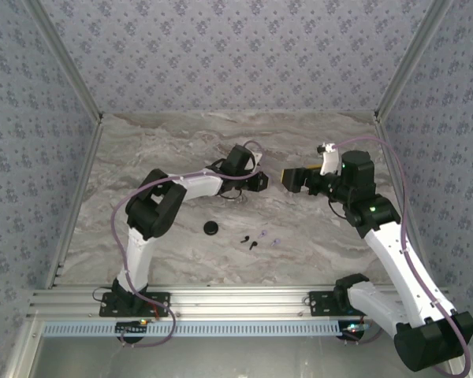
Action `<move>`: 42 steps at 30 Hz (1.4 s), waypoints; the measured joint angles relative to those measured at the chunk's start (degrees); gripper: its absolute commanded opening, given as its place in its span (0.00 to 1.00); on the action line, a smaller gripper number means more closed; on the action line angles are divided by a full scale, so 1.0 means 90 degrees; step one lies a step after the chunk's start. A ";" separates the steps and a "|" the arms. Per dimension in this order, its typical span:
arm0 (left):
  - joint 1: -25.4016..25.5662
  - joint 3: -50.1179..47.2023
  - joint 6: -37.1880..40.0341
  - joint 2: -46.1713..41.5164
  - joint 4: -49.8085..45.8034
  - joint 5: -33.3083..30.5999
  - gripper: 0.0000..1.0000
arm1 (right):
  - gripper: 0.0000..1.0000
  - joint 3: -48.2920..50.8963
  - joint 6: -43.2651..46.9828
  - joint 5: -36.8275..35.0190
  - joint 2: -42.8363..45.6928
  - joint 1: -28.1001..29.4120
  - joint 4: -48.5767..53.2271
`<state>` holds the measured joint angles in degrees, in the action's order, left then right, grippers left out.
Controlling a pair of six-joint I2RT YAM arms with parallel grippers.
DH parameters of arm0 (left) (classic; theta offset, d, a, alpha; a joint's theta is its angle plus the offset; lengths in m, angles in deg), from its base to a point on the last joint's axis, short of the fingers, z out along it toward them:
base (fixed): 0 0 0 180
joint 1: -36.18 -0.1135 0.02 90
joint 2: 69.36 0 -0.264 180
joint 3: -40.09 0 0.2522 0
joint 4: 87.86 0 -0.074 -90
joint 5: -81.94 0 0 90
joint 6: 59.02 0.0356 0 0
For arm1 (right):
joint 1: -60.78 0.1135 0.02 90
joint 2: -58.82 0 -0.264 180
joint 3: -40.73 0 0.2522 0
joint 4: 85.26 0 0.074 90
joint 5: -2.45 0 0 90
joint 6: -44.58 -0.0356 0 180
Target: Insert the wireless bluetooth earbuds into the charging case
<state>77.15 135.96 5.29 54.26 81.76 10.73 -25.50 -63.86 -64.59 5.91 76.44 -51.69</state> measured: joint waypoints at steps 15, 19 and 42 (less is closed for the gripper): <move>0.0029 0.0046 0.0311 -0.0270 -0.0614 -0.0537 0.57 | 1.00 0.0175 -0.0163 0.0571 0.0022 -0.0073 -0.0488; -0.0046 -0.0325 0.0554 -0.1047 -0.0716 -0.0712 0.64 | 1.00 0.0175 -0.0019 0.0415 -0.0002 0.0022 -0.0427; -0.3456 -0.4459 -0.0148 -0.6042 -0.0306 -0.1207 0.89 | 0.91 -0.2001 0.1333 -0.2251 -0.4821 0.4170 0.0668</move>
<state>46.05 95.83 3.96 -0.12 79.00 -0.13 -43.51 -51.86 -84.85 -37.47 113.96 -45.68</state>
